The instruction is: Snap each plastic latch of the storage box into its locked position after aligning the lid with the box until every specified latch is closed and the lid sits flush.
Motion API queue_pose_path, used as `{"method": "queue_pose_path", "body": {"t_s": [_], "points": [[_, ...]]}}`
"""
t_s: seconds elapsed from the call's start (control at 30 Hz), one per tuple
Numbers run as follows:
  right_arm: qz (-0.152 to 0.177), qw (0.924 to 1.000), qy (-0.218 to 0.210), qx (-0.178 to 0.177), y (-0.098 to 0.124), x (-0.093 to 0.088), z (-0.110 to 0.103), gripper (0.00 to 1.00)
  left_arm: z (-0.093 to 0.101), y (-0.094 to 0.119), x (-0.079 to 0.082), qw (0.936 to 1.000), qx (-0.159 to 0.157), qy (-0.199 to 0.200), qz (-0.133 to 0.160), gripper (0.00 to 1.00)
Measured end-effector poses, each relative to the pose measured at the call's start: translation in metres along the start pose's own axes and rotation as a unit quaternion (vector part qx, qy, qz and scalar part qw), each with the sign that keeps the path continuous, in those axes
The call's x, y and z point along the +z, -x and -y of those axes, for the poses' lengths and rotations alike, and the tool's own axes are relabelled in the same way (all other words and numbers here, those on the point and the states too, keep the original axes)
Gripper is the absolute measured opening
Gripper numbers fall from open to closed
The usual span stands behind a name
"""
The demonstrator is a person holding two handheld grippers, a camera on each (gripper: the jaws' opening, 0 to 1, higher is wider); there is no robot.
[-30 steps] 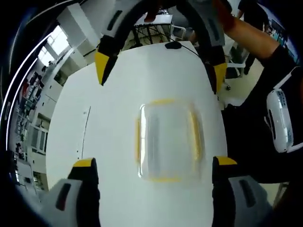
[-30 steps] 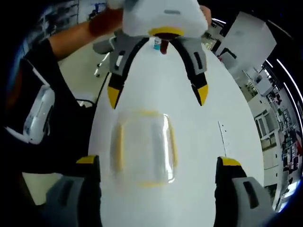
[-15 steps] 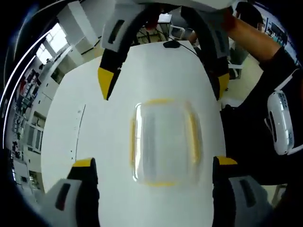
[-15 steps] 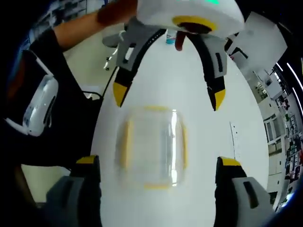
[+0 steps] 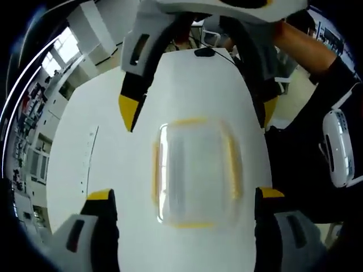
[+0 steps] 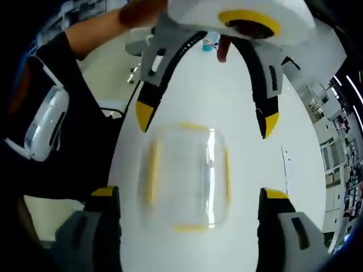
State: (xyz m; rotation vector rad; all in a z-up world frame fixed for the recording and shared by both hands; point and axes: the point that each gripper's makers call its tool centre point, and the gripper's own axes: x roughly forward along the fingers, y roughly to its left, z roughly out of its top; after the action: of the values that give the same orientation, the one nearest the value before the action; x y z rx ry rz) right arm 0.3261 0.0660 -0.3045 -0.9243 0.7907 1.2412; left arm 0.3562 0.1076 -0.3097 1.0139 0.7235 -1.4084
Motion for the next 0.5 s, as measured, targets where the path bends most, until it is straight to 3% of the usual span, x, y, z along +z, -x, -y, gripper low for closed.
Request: {"method": "queue_pose_path", "body": {"t_s": [0.5], "points": [[0.004,1.0,-0.003,0.008,-0.012,-0.005,0.002,1.0,0.001,-0.011,-0.001,1.0,-0.005,0.001,0.007,0.98]]}}
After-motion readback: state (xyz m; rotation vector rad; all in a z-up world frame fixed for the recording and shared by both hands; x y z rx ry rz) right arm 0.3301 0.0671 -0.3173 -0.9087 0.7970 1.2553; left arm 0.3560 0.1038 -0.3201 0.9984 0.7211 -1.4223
